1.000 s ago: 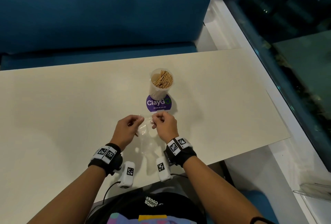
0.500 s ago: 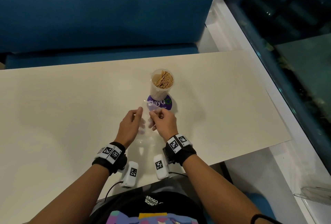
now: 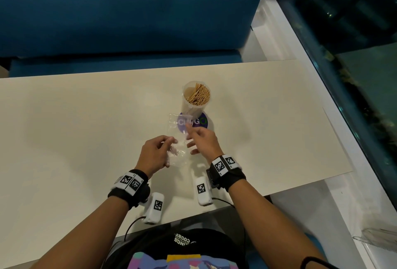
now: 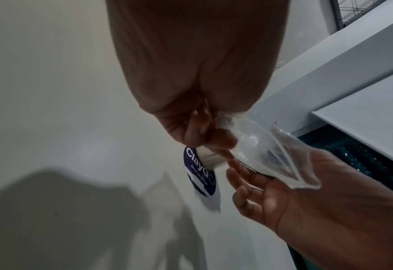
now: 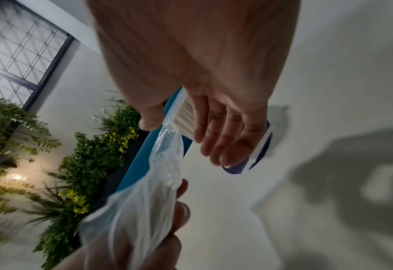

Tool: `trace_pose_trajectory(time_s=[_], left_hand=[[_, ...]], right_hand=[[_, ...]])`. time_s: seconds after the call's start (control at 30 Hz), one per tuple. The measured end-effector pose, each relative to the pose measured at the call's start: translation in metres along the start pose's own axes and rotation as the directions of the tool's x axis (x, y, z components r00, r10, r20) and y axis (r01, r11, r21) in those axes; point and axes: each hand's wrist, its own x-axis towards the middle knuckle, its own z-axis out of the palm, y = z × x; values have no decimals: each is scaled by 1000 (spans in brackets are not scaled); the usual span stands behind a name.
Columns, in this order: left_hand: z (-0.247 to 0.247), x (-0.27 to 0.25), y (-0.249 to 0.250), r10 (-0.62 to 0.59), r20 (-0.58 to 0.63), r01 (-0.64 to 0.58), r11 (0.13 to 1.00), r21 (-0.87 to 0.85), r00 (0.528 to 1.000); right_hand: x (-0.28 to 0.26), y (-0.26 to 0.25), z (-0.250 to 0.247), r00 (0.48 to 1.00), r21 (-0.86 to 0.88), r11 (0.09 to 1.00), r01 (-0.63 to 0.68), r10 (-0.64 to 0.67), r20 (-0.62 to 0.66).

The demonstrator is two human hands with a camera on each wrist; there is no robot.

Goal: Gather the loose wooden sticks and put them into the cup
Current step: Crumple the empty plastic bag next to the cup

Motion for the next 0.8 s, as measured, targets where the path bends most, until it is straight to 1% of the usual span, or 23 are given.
trace_pose_trajectory(time_s=[0.07, 0.1, 0.2, 0.27, 0.3, 0.4, 0.47, 0.53, 0.63, 0.73, 0.8], left_hand=[[0, 0, 2, 20, -17, -19, 1000, 22, 1000], [0, 0, 2, 30, -20, -29, 999, 41, 999], [0, -5, 2, 50, 9, -51, 995, 90, 999], [-1, -9, 0, 38, 57, -42, 997, 71, 998], [-2, -10, -1, 32, 55, -35, 998, 45, 998], [-7, -2, 5, 5, -1, -5, 1000, -29, 1000], [-9, 6, 11, -11, -35, 7, 993, -121, 999], [-10, 12, 16, 6, -116, -25, 986, -168, 993], [-12, 16, 19, 25, -233, -69, 981, -183, 972], [-16, 18, 16, 5, -283, -67, 976, -208, 959], [-20, 17, 16, -10, -270, -52, 974, -222, 963]], right_hand=[[-2, 5, 2, 998, -29, 998, 49, -47, 45], [-1, 8, 2, 997, -28, 997, 66, -65, 37], [5, 11, 0, 995, 7, 997, 71, -70, -72], [9, 10, -3, 985, -61, 994, 96, -104, -140], [9, 9, -4, 984, -80, 990, 113, -123, -132], [2, 5, -3, 989, -58, 988, 142, -144, -26], [-4, 6, 0, 987, -30, 987, 157, -156, 51], [-9, 7, 5, 984, -12, 991, 133, -131, 119], [-16, 10, 10, 977, -16, 996, 83, -78, 199], [-18, 17, 13, 966, -36, 995, 91, -79, 247], [-18, 18, 14, 970, -17, 996, 82, -76, 233]])
